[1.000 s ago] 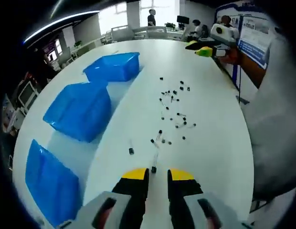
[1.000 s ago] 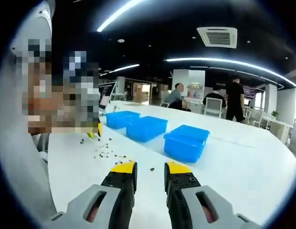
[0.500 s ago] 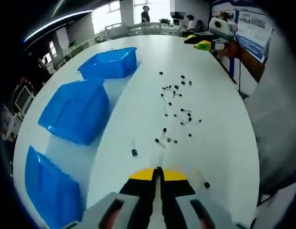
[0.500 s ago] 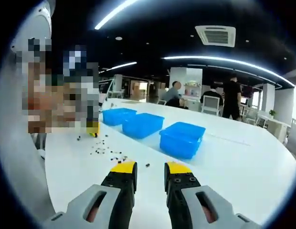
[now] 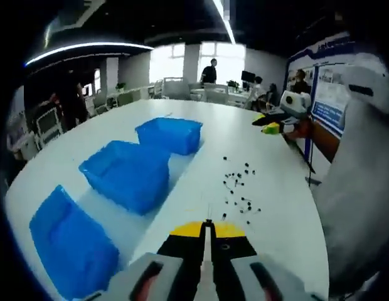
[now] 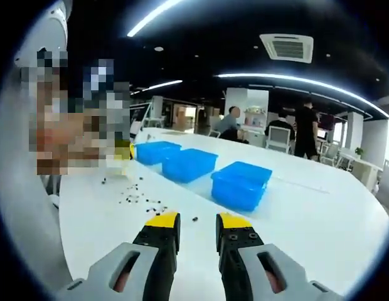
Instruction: Pick up the resistors one by one and place each resistor into its matching bin, sorting the parts by color and model until every resistor is separated into the correct bin for its type
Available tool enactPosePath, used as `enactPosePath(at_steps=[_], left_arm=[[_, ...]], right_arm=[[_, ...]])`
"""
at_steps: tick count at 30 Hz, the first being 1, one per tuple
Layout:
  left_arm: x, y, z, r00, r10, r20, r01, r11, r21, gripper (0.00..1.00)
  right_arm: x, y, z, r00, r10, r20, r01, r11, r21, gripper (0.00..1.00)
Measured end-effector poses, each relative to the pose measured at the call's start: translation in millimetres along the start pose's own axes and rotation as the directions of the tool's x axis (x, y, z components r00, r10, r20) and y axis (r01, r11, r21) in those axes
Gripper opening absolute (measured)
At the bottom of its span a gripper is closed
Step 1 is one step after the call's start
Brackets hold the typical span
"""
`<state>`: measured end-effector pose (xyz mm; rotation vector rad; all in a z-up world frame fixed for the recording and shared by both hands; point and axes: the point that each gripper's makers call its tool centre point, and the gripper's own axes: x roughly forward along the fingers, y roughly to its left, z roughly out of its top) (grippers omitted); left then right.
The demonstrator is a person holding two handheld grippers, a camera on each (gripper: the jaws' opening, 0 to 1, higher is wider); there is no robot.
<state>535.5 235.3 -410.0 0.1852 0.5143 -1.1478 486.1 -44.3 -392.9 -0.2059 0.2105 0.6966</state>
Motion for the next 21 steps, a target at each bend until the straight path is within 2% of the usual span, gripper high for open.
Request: enactPosePath(at_steps=[2,3,5,6,7,9,10,11,12,13,14,17,21], left_arm=[[-12.2,21.8,10.2,0.994,0.069,0.079,-0.065,0.996,-0.056,0.07],[-18.9,34.5,14.0,0.987,0.118,0.113,-0.110,0.991,-0.073,0.07],[-32.6,65.8,20.8,0.951,0.256,0.170,-0.235,0.963,-0.135,0.07],[-38.6,79.3,23.1,0.928,0.320,0.191,-0.289,0.942,-0.171,0.07],[-46.3,95.2,23.6,0.895,0.395,0.208,-0.351,0.911,-0.218,0.07],[-59.2,121.9,18.6,0.829,0.521,0.205,-0.459,0.842,-0.282,0.07],[-66.9,136.1,13.4,0.782,0.594,0.188,-0.523,0.790,-0.320,0.07],[-73.9,148.0,3.2,0.747,0.650,0.139,-0.574,0.736,-0.358,0.07],[-78.9,156.5,-2.2,0.721,0.683,0.114,-0.605,0.702,-0.375,0.07],[-81.9,161.1,-1.0,0.708,0.694,0.128,-0.615,0.696,-0.371,0.07],[-81.8,162.0,-0.2,0.710,0.691,0.135,-0.610,0.700,-0.372,0.07],[-81.3,162.9,0.5,0.702,0.700,0.135,-0.621,0.694,-0.365,0.07],[-74.4,159.3,-1.2,0.710,0.695,0.117,-0.626,0.698,-0.348,0.08]], right_arm=[[0.5,0.4,0.6,1.000,0.003,-0.002,-0.003,1.000,0.010,0.25],[0.8,1.0,1.7,1.000,0.007,0.001,-0.007,1.000,0.020,0.25],[0.9,-0.2,7.7,1.000,0.005,0.024,-0.006,0.999,0.042,0.25],[1.2,-0.6,9.4,1.000,0.003,0.026,-0.004,0.999,0.043,0.25],[1.8,-0.9,10.5,1.000,-0.001,0.027,0.000,0.999,0.038,0.25],[2.7,-1.8,10.0,1.000,-0.010,0.013,0.010,1.000,0.013,0.25],[3.0,-1.5,9.1,1.000,-0.012,0.006,0.012,1.000,0.005,0.25],[2.9,-1.0,8.6,1.000,-0.012,0.002,0.012,1.000,0.002,0.25],[2.6,-0.5,8.4,1.000,-0.011,0.000,0.011,1.000,0.000,0.25],[1.9,0.6,8.4,1.000,-0.010,0.000,0.010,1.000,-0.001,0.25],[1.1,2.0,8.2,1.000,-0.008,0.002,0.008,1.000,-0.002,0.25],[-1.3,1.9,6.6,1.000,-0.017,-0.004,0.017,1.000,-0.001,0.25],[-3.2,1.6,7.4,1.000,-0.023,0.005,0.023,1.000,0.010,0.25]])
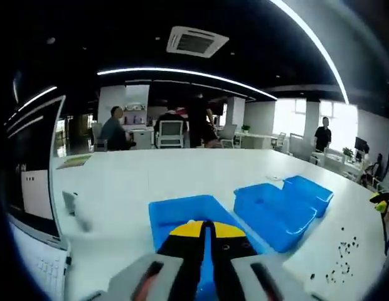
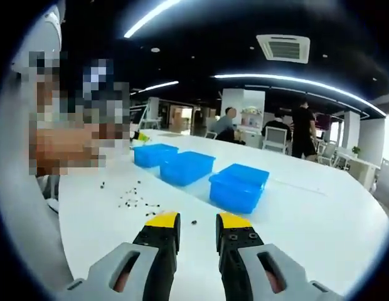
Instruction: Pick up the resistors one by one and place each resistor into its matching bin, sorting the parts by color and model until every resistor is separated into the correct bin for its type
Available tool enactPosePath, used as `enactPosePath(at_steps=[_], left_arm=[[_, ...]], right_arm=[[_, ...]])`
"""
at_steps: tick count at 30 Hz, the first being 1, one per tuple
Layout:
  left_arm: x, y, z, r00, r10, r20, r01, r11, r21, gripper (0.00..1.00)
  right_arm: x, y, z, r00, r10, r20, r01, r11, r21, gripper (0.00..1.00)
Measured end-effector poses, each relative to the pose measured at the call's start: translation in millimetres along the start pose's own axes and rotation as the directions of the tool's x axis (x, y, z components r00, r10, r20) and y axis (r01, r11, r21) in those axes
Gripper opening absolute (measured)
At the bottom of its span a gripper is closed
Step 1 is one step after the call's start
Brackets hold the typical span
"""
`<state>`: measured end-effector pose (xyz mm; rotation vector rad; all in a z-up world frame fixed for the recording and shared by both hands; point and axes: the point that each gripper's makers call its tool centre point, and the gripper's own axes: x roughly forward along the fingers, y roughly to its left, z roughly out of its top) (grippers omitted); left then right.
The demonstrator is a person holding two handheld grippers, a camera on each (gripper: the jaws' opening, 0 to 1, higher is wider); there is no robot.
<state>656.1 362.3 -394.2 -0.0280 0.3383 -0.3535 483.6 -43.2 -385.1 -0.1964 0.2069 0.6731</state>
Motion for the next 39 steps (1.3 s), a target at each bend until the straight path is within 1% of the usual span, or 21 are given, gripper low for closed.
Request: enactPosePath(at_steps=[2,3,5,8,11,19,23,27,31,32,34,37,39], left_arm=[[0.4,0.2,-4.8,1.000,0.007,-0.030,-0.007,1.000,-0.005,0.23],[-0.3,-0.4,-5.6,0.999,0.007,-0.033,-0.007,1.000,-0.005,0.26],[-2.5,-3.7,-7.4,0.999,-0.005,-0.040,0.005,1.000,-0.012,0.24],[-5.2,-6.3,-7.0,0.999,-0.010,-0.043,0.010,1.000,-0.008,0.24],[-9.4,-10.7,-3.7,0.999,-0.016,-0.032,0.016,1.000,0.000,0.23],[-13.3,-22.5,-0.3,0.998,-0.047,-0.031,0.048,0.999,0.022,0.22],[-14.0,-30.5,1.0,0.997,-0.065,-0.031,0.066,0.997,0.037,0.22],[-13.5,-42.7,1.0,0.995,-0.092,-0.045,0.095,0.993,0.063,0.22],[-14.2,-55.8,1.3,0.991,-0.121,-0.064,0.127,0.986,0.111,0.22],[-14.2,-57.3,1.3,0.991,-0.118,-0.067,0.126,0.985,0.117,0.23],[-14.2,-65.2,1.1,0.987,-0.135,-0.085,0.146,0.978,0.146,0.23],[-14.1,-77.8,0.8,0.980,-0.165,-0.111,0.183,0.965,0.185,0.22],[-14.2,-89.9,-0.7,0.970,-0.202,-0.133,0.227,0.950,0.212,0.21]], right_arm=[[0.0,0.3,-0.4,1.000,-0.001,-0.003,0.001,1.000,-0.008,0.25],[0.0,0.6,-0.2,1.000,-0.001,-0.003,0.001,1.000,-0.010,0.25],[0.1,1.5,-0.3,1.000,0.001,0.001,-0.001,1.000,-0.005,0.25],[0.3,2.6,-1.4,1.000,0.004,-0.003,-0.004,1.000,-0.007,0.25],[-0.4,3.1,-1.3,1.000,0.007,0.000,-0.007,1.000,-0.007,0.25],[-7.2,0.9,-2.0,1.000,-0.006,0.008,0.006,1.000,-0.004,0.25],[-10.2,0.5,-3.3,1.000,-0.009,0.011,0.009,1.000,0.000,0.25],[-12.6,-1.1,-5.9,1.000,-0.015,0.010,0.015,1.000,0.006,0.25],[-13.3,-2.2,-8.0,1.000,-0.017,0.008,0.017,1.000,0.006,0.25],[-13.4,-2.3,-8.2,1.000,-0.017,0.008,0.017,1.000,0.006,0.25],[-13.5,-2.5,-9.5,1.000,-0.016,0.009,0.016,1.000,0.009,0.25],[-13.7,-3.2,-11.9,1.000,-0.016,0.006,0.016,1.000,0.011,0.25],[-14.2,-3.9,-13.5,1.000,-0.018,0.003,0.018,1.000,0.012,0.25]])
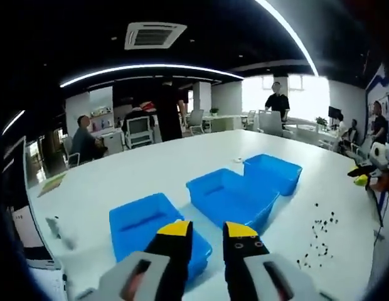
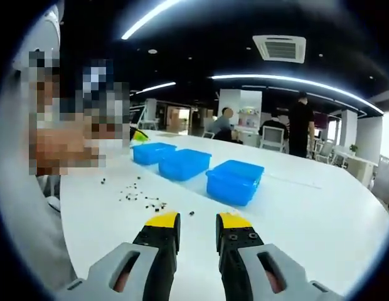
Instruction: Pick up the resistors one by one and place each resistor into its matching bin, sorting the parts by color and model until every resistor is separated into the correct bin for its type
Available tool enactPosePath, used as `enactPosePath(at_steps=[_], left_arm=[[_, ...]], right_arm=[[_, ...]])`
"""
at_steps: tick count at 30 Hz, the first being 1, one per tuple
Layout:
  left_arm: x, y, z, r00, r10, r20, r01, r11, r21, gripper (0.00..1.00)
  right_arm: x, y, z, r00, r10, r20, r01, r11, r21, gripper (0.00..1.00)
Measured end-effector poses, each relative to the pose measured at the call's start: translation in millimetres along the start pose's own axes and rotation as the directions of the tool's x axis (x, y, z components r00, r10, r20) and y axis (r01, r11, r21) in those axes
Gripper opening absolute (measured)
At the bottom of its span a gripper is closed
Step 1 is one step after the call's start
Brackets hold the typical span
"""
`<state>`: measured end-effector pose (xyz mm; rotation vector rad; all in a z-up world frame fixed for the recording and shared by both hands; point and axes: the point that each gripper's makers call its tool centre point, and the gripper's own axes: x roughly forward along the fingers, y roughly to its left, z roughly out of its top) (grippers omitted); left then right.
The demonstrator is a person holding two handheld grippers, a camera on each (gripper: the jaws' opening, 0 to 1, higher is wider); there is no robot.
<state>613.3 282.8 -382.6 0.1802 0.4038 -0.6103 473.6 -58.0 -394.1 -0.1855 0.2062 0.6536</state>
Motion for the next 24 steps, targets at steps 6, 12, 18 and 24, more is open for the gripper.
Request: enactPosePath(at_steps=[6,12,18,24], left_arm=[[8.2,-43.8,-11.2,0.983,-0.128,-0.135,0.150,0.974,0.170,0.18],[10.3,-79.3,-39.2,0.923,-0.225,-0.311,0.309,0.917,0.253,0.16],[18.2,-102.5,-70.4,0.846,-0.304,-0.438,0.417,0.889,0.189,0.16],[24.7,-112.8,-80.0,0.827,-0.313,-0.467,0.422,0.894,0.149,0.15]], right_arm=[[-0.7,-2.9,-2.0,1.000,0.000,-0.001,0.000,1.000,0.001,0.25],[-0.1,-5.6,-3.3,1.000,0.001,-0.001,-0.001,1.000,0.003,0.25],[1.3,-6.1,-6.7,1.000,0.006,-0.006,-0.006,1.000,0.006,0.25],[0.6,-9.5,-10.0,1.000,-0.002,-0.012,0.002,1.000,0.014,0.25]])
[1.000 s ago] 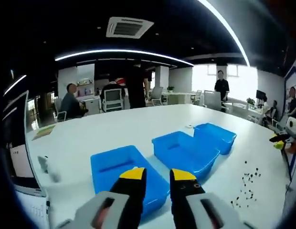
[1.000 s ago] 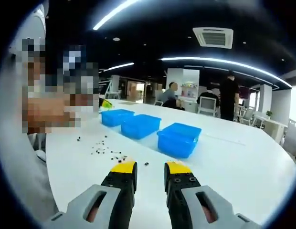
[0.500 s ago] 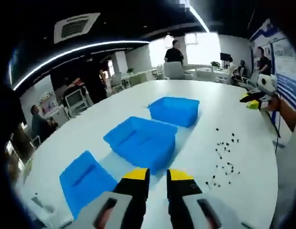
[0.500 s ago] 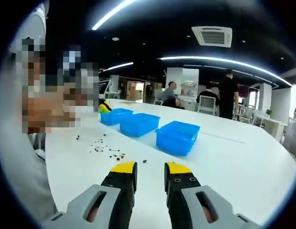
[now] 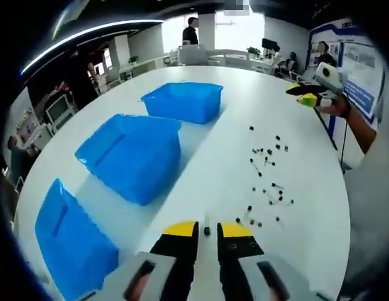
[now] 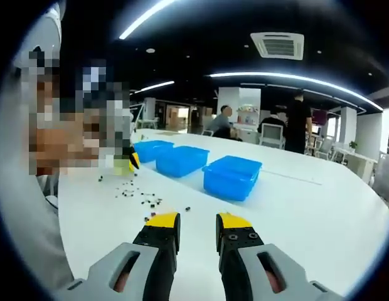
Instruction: Pick up the resistors one by one and place each resistor into its matching bin, sorting the parts by color and model until every resistor is separated into the correct bin for its type
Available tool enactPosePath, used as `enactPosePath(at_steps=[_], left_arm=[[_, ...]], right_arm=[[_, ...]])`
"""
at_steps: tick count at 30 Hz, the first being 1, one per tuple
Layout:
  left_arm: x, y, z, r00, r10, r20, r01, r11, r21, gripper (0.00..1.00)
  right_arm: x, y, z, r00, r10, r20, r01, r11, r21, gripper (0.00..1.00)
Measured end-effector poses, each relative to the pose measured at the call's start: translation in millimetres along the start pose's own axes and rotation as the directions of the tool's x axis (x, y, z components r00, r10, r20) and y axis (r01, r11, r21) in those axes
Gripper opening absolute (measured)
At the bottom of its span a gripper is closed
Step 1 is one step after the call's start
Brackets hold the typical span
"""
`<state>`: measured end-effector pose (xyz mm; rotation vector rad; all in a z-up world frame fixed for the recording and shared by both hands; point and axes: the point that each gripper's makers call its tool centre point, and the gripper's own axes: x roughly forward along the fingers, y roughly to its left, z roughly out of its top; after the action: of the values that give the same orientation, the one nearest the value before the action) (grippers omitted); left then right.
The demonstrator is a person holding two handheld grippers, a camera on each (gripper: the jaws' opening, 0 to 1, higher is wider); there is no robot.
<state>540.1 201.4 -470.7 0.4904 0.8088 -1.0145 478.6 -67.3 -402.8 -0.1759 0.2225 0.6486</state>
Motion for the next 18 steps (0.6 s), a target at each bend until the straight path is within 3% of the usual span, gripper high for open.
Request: enactPosePath(at_steps=[4,5,11,14,18], left_arm=[[7.6,-2.4,-8.5,0.999,-0.004,-0.037,0.003,1.000,-0.014,0.09],[8.5,-6.5,-4.4,1.000,-0.023,-0.008,0.022,1.000,-0.021,0.08],[9.7,-15.8,-3.1,0.999,-0.053,0.000,0.053,0.998,-0.027,0.07],[2.5,-11.3,-4.2,0.998,-0.062,0.034,0.063,0.997,-0.038,0.07],[-8.3,-11.2,8.2,0.989,-0.081,0.122,0.090,0.994,-0.067,0.07]], right_arm=[[0.2,-0.8,-0.5,1.000,-0.001,0.001,0.001,1.000,0.004,0.25],[0.5,-0.9,-1.1,1.000,-0.001,-0.001,0.001,1.000,0.003,0.25],[2.7,-0.5,-1.4,1.000,0.003,-0.002,-0.003,1.000,0.005,0.25],[3.3,-0.2,-0.6,1.000,0.005,-0.001,-0.005,1.000,0.005,0.25],[4.0,0.5,-0.7,1.000,0.006,-0.004,-0.006,1.000,0.002,0.25]])
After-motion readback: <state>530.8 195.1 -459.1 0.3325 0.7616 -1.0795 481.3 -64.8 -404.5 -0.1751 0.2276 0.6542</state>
